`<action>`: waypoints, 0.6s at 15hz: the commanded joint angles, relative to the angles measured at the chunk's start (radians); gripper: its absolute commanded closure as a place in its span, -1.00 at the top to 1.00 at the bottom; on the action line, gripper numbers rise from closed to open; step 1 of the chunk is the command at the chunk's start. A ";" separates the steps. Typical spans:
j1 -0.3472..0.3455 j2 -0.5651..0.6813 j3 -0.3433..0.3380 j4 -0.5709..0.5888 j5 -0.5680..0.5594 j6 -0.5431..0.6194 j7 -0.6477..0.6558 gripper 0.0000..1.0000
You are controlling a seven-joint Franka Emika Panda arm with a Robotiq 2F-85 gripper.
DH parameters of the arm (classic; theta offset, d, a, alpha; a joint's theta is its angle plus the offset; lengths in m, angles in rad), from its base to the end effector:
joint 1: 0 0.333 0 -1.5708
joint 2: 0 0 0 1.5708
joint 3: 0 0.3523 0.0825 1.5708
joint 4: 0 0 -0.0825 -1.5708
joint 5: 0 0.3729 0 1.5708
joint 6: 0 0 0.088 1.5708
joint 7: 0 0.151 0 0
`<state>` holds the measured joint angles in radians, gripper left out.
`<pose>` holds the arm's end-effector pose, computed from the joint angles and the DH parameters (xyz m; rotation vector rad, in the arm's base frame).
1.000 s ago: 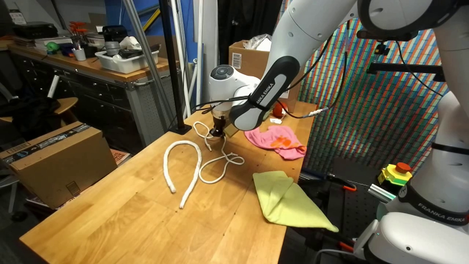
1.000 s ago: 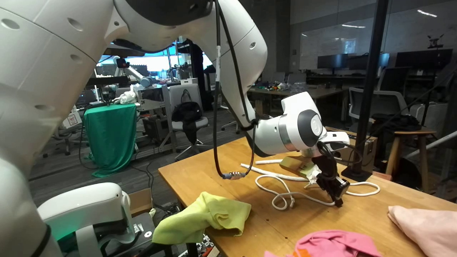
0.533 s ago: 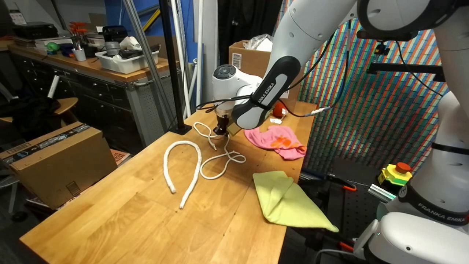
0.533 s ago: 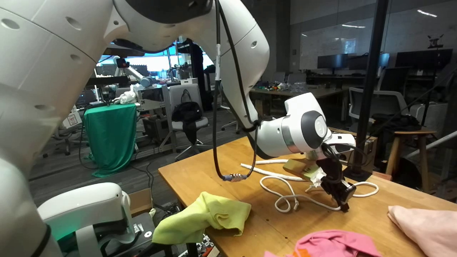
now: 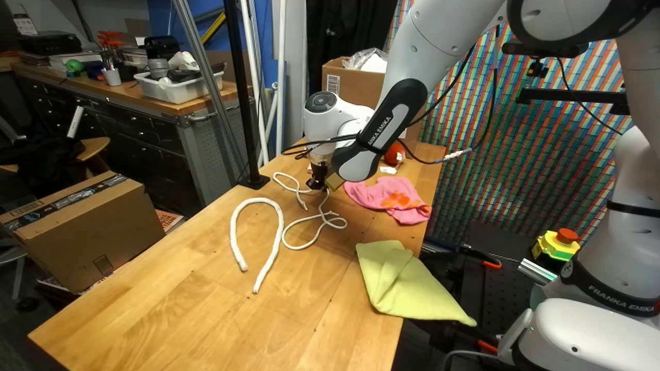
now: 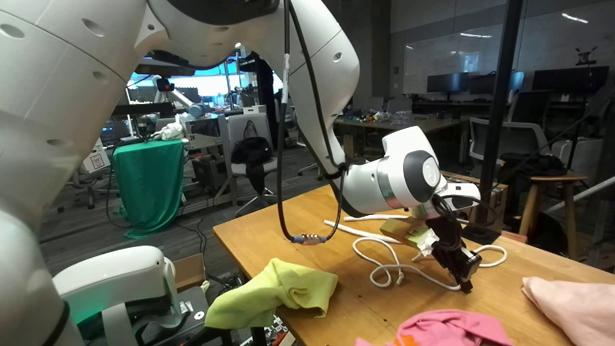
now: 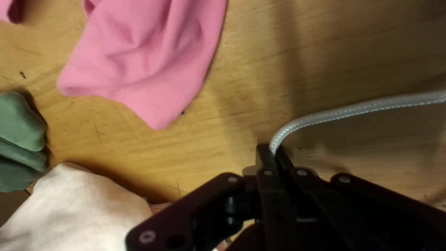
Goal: Pick up the clothes from the table and put them around the table.
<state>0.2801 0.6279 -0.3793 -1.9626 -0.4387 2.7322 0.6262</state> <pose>0.6506 -0.0456 0.1813 2.7338 -0.3384 0.3474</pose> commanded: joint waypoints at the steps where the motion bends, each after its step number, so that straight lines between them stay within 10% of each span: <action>1: 0.021 -0.040 -0.035 -0.052 -0.012 0.008 0.019 -0.98; 9: 0.023 -0.063 -0.070 -0.095 -0.021 0.011 0.041 -0.98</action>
<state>0.2821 0.6009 -0.4204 -2.0199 -0.4406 2.7330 0.6375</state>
